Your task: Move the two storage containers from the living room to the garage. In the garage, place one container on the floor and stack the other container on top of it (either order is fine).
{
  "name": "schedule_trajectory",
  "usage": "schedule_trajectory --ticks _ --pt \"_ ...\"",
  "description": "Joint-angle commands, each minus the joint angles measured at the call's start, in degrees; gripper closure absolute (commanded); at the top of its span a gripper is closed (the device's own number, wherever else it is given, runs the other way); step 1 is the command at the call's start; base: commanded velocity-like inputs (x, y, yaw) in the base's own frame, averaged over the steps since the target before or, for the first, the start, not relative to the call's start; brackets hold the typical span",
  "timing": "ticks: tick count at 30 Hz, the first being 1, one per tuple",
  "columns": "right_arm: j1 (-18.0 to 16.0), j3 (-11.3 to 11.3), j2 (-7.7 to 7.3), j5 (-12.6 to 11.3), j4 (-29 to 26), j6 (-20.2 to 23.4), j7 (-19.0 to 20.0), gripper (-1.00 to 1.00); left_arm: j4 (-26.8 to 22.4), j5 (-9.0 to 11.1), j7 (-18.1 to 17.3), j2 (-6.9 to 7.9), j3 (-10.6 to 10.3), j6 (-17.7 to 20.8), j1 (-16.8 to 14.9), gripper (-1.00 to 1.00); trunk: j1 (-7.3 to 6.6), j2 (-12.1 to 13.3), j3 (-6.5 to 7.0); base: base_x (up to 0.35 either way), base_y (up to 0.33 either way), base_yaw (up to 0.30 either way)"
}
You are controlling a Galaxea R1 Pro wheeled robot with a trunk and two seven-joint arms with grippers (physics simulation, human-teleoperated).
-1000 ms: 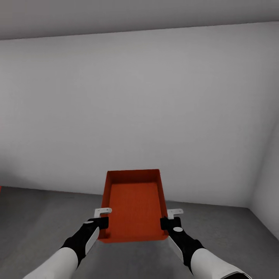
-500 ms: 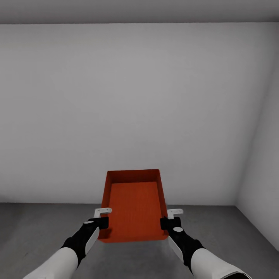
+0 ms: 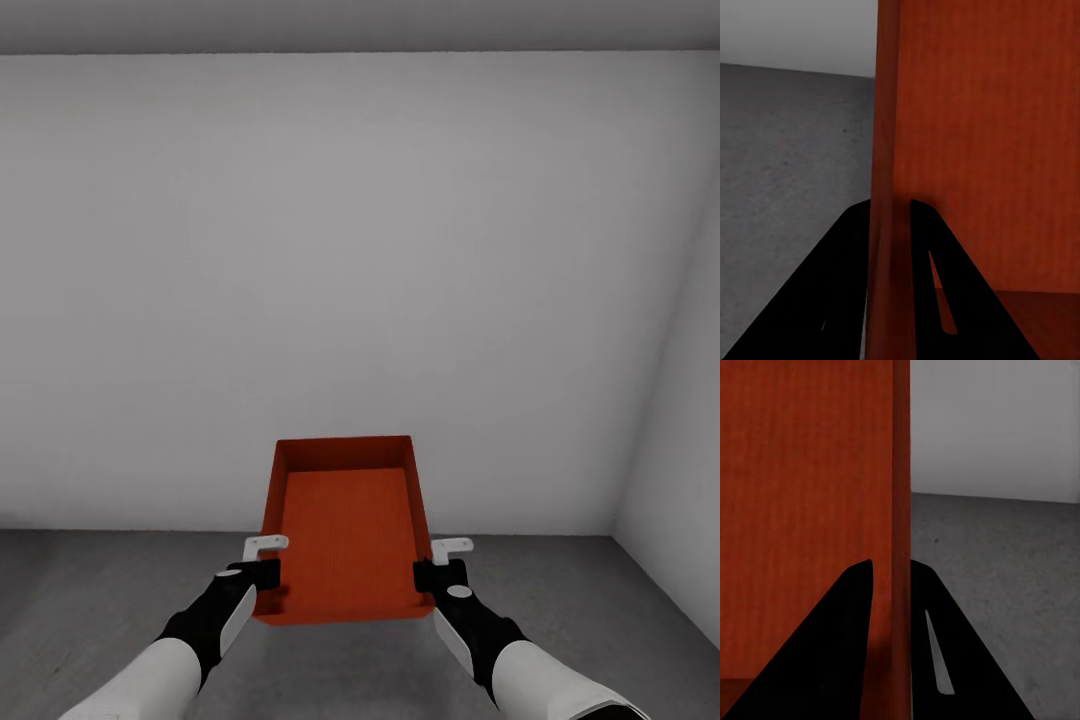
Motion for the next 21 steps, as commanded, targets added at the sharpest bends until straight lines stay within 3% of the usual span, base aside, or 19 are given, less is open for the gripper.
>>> schedule_trajectory --ticks 1,21 --pt "-0.1 -1.6 -0.05 0.2 -0.4 -0.3 -0.5 1.00 0.0 -0.5 0.8 1.67 0.0 0.5 0.0 1.00 0.01 -0.1 -0.08 0.002 0.000 0.000" --pt "-0.1 -1.6 -0.05 0.2 -0.4 -0.1 -0.6 1.00 -0.1 -0.5 0.8 1.67 0.0 0.5 0.0 1.00 0.01 -0.1 -0.72 0.000 0.000 0.000"
